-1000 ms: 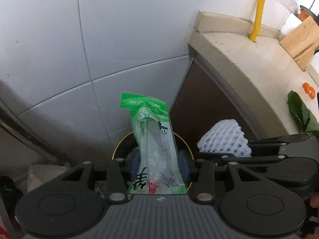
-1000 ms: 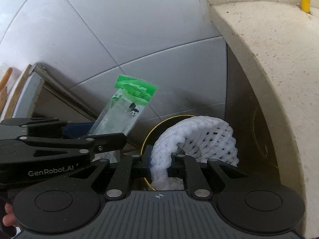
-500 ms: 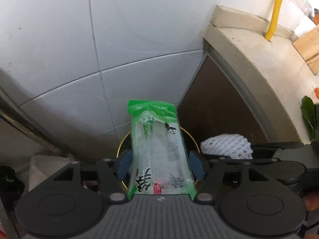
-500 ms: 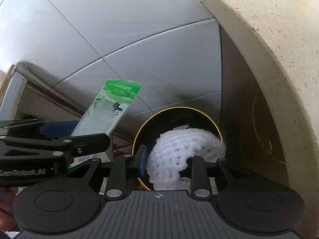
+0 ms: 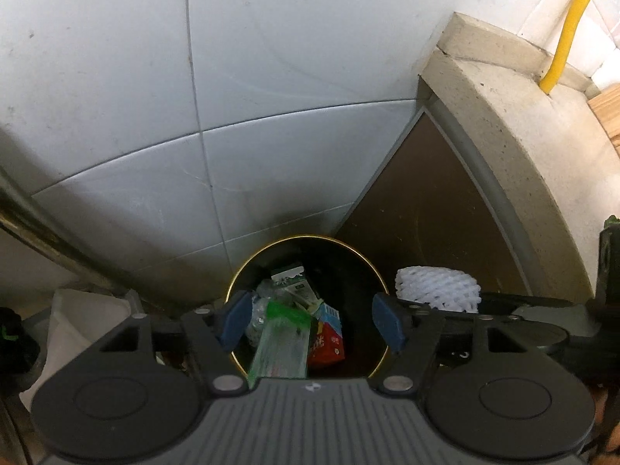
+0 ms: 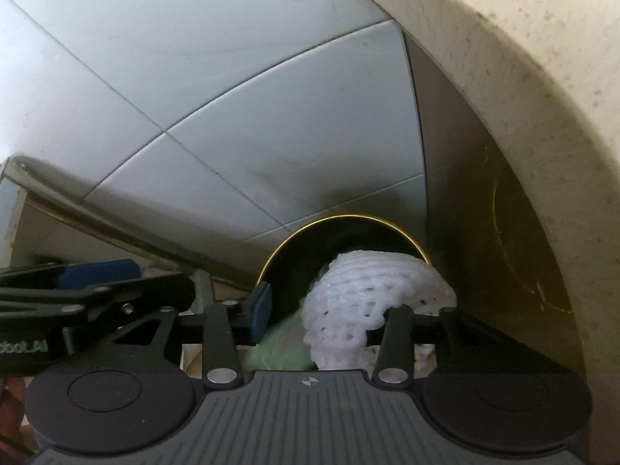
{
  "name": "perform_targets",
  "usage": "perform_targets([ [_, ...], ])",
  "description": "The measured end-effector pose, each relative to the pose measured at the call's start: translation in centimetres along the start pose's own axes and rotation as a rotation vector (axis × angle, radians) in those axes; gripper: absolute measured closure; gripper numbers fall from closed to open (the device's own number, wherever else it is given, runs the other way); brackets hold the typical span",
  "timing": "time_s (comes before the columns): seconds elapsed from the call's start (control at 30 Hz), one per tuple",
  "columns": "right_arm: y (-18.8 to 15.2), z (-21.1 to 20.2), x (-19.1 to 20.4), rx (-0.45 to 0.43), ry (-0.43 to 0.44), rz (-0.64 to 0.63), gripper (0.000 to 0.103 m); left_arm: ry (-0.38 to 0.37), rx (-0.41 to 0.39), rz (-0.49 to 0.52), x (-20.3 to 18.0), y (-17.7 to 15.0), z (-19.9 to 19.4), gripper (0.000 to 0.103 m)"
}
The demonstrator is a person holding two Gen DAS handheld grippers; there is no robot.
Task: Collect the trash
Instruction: 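Open the left tool to drop the packet while the right tool releases the foam net, then move both tools back up to the counter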
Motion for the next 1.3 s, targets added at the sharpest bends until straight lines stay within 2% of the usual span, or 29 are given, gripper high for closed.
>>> perform_targets([
  [0.1,-0.1,0.4,-0.1,0.003,0.005,0.020,0.046,0.011,-0.014,-0.009,0.3,0.1,-0.3,0.040],
  [0.2,-0.2,0.8,-0.1,-0.002,-0.006,0.029,0.038,0.017,-0.030,-0.024,0.6,0.2,-0.7,0.040],
  [0.4,0.2,2.0,-0.6,0.022,0.027,0.104,0.032,0.029,-0.056,-0.049,1.1,0.4,-1.3,0.040],
  [0.5,0.3,2.6,-0.5,0.037,0.017,0.118,0.032,0.042,-0.078,-0.080,1.8,0.7,-1.7,0.040],
  [0.7,0.9,3.4,-0.3,0.078,0.069,0.201,0.032,0.059,-0.116,-0.159,3.2,0.9,-2.5,0.040],
  [0.8,1.1,4.1,-0.1,0.075,-0.023,0.173,0.031,0.060,-0.124,-0.166,3.4,1.0,-2.6,0.040],
  [0.87,1.2,4.3,-0.4,0.104,0.051,0.242,0.034,0.057,-0.137,-0.164,3.3,1.1,-2.8,0.040],
  [0.9,1.3,4.4,-0.3,0.097,0.050,0.236,0.034,0.063,-0.145,-0.163,3.3,1.1,-3.0,0.040],
  [0.97,1.4,5.1,-0.4,0.101,-0.051,0.204,0.032,0.074,-0.161,-0.164,3.3,1.3,-3.2,0.040],
  [1.0,1.3,5.6,-0.9,0.140,-0.071,0.245,0.032,0.072,-0.162,-0.165,3.3,1.3,-3.2,0.040],
  [1.07,1.0,5.7,-0.8,0.154,-0.078,0.259,0.033,0.063,-0.164,-0.177,3.5,1.4,-3.3,0.040],
  [1.17,1.0,5.7,-0.7,0.150,-0.017,0.284,0.031,0.068,-0.187,-0.187,3.6,1.6,-3.7,0.040],
  [1.27,1.0,5.7,0.0,0.102,-0.175,0.162,0.032,0.076,-0.199,-0.203,3.8,1.6,-3.9,0.040],
  [1.3,1.1,5.5,0.1,0.102,-0.167,0.156,0.032,0.073,-0.199,-0.209,3.9,1.6,-3.9,0.040],
])
Point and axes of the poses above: each gripper's, at about its wrist camera, not at the fingertips, and z roughly the way its jaws point, x to its left, y to its top, the point moved 4 cm from there along z, roughly the way its jaws point, and after that the axes turned 11 degrees about z, right-handed, at the moved point
